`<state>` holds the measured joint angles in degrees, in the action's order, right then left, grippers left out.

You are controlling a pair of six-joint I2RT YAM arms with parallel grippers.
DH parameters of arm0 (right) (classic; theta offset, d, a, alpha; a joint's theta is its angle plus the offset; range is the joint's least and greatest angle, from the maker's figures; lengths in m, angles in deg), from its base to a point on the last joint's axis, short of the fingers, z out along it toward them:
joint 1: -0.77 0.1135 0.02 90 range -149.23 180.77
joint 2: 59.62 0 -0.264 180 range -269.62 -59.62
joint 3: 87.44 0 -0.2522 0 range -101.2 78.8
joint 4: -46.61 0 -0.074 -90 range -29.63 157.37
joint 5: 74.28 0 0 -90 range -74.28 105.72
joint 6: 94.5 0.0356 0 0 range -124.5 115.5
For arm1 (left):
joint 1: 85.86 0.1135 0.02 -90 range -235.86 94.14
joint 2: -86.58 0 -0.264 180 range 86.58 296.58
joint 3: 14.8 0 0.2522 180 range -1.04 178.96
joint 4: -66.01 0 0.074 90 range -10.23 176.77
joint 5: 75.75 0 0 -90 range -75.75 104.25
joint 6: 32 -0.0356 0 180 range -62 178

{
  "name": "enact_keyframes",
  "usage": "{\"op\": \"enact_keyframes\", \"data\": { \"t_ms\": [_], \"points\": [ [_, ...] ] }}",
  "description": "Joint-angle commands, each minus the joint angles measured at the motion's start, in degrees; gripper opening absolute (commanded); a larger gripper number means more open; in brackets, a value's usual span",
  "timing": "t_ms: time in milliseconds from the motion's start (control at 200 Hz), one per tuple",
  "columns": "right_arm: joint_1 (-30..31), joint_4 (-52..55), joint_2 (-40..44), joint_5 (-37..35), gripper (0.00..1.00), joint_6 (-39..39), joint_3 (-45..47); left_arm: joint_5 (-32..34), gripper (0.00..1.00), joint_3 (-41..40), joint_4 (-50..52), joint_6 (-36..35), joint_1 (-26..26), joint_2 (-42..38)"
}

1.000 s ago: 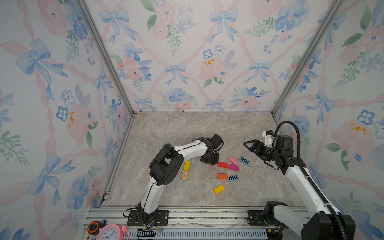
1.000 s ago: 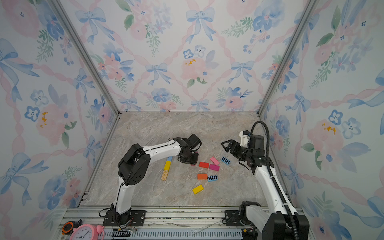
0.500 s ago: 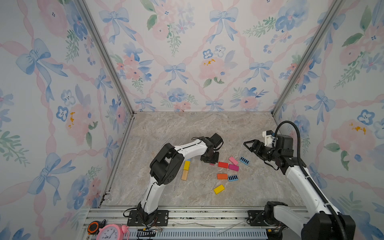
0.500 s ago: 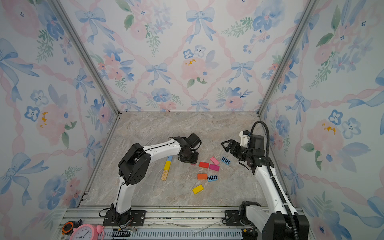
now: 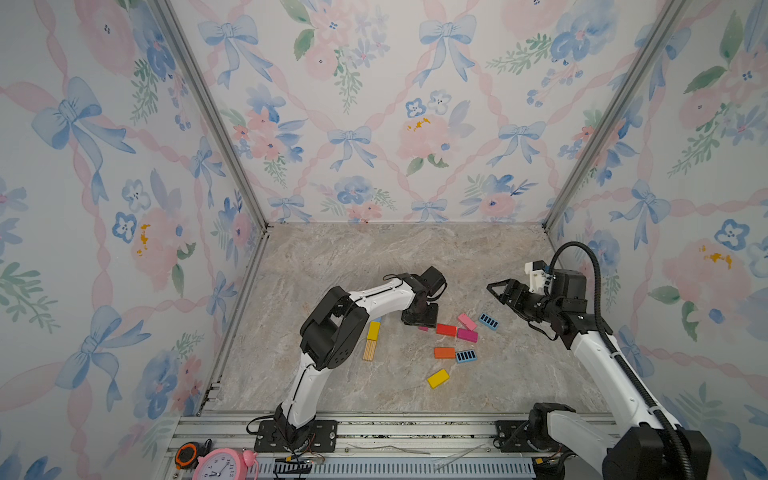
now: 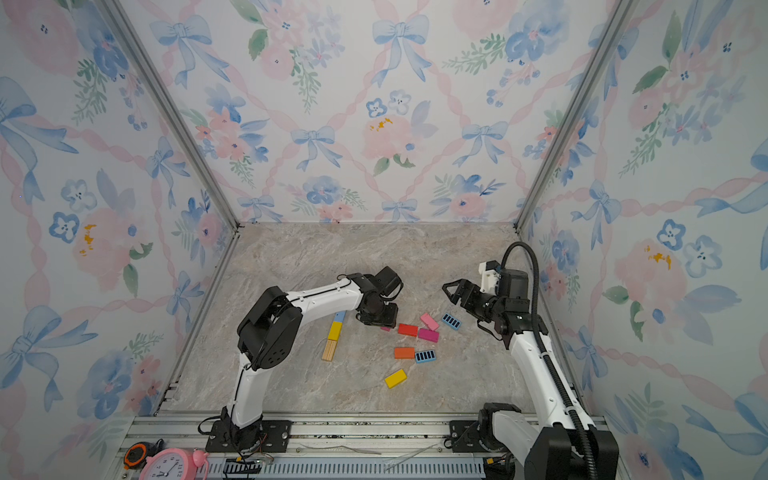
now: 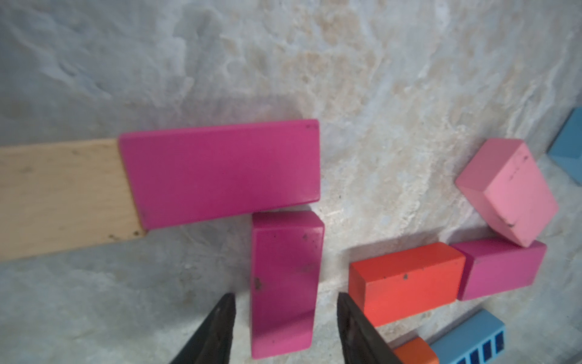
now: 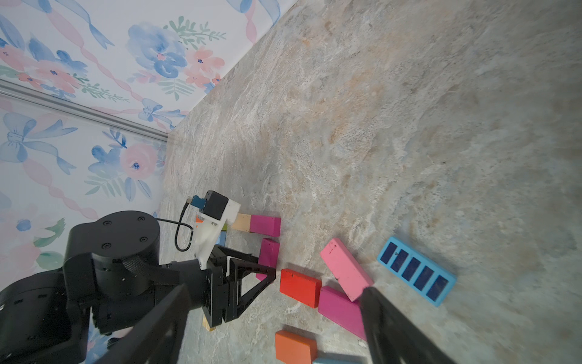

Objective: Assemble the number 7 with building blocks
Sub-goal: Assemble the building block at the center of the board.

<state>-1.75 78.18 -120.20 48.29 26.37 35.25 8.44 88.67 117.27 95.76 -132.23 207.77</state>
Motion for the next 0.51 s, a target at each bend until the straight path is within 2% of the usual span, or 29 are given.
{"op": "enact_keyframes", "data": {
  "t_ms": [0,500],
  "points": [
    [0.55,0.48,0.79,-0.48,0.87,-0.89,0.75,0.7,0.56,-0.48,2.23,0.05,-0.06,0.59],
    [0.63,1.71,0.76,-1.63,0.87,-1.54,0.62,-1.31,0.56,0.51,2.04,-0.66,-1.0,-0.24]
  ]
}}
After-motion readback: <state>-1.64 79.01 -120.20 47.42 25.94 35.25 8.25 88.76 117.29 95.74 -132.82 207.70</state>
